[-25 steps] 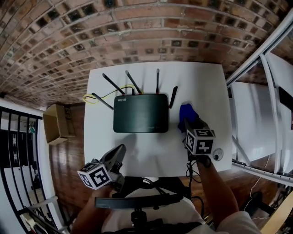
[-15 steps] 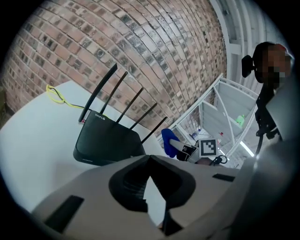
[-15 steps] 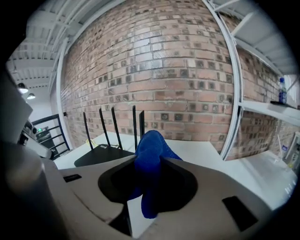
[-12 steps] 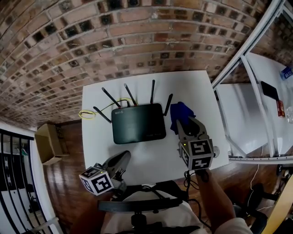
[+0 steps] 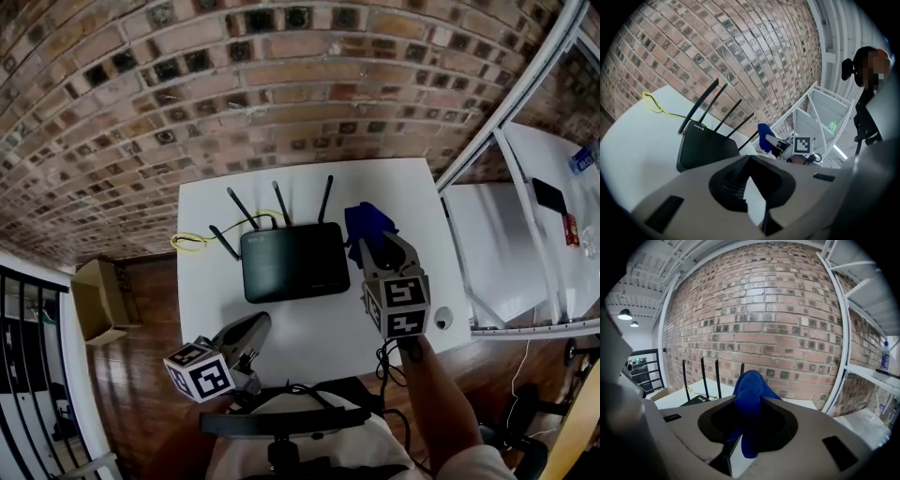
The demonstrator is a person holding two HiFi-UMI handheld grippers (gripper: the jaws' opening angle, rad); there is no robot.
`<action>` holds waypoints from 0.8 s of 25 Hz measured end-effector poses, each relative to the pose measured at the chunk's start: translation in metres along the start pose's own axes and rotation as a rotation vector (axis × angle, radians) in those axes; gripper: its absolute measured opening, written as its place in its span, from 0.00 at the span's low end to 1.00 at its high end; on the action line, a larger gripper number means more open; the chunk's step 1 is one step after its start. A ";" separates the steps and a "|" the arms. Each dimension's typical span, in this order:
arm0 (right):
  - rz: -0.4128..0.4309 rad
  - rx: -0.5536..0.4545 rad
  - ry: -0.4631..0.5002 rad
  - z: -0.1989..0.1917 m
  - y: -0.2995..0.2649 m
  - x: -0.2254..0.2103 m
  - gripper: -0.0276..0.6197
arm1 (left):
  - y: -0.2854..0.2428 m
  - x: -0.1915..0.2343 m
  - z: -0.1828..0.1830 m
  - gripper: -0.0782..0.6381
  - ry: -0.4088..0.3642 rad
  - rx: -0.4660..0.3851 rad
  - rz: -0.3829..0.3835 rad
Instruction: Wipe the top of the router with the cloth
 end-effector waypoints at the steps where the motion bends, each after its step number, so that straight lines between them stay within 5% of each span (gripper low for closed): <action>1: -0.001 0.020 -0.002 -0.006 -0.002 0.001 0.24 | 0.001 0.000 0.001 0.14 -0.005 -0.004 0.003; 20: 0.002 0.384 -0.107 -0.111 -0.037 0.007 0.24 | 0.005 0.002 -0.002 0.14 -0.031 0.025 0.044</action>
Point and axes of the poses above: the fingertips, and each gripper's own axes: y backward along the fingers, x to its left, z out of its top, the point moved 2 cm from there along y, backward along the fingers, and after that the axes turned 7 degrees about -x, right-handed, at the moved point
